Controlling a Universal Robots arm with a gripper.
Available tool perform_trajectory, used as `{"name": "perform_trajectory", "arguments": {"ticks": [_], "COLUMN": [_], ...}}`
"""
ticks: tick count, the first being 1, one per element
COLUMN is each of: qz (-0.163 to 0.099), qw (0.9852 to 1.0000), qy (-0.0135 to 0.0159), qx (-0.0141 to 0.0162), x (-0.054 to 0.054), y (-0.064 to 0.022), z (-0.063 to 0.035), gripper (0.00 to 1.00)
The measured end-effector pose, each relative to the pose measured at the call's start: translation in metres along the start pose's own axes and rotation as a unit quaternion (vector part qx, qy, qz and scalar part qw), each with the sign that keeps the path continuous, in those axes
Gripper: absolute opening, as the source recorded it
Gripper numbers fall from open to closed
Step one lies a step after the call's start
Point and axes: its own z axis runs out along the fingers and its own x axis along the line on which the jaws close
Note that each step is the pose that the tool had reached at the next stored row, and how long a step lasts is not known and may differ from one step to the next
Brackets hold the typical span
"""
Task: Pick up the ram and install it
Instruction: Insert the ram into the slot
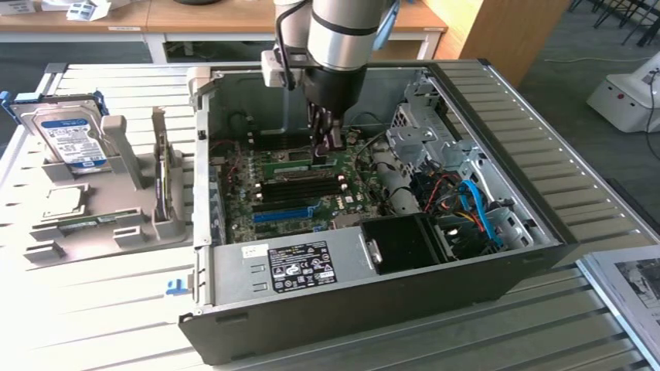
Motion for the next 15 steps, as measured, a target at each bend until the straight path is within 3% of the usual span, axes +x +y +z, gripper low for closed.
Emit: {"name": "perform_trajectory", "arguments": {"ticks": [10,15], "qz": [0.0,0.0], "qw": [1.0,1.0], "qy": [0.0,0.0001], "qx": [0.0,0.0], "x": [0.0,0.0], "y": [-0.0006,-0.0007], "z": [0.013,0.0132], "gripper": [0.12,0.12]}}
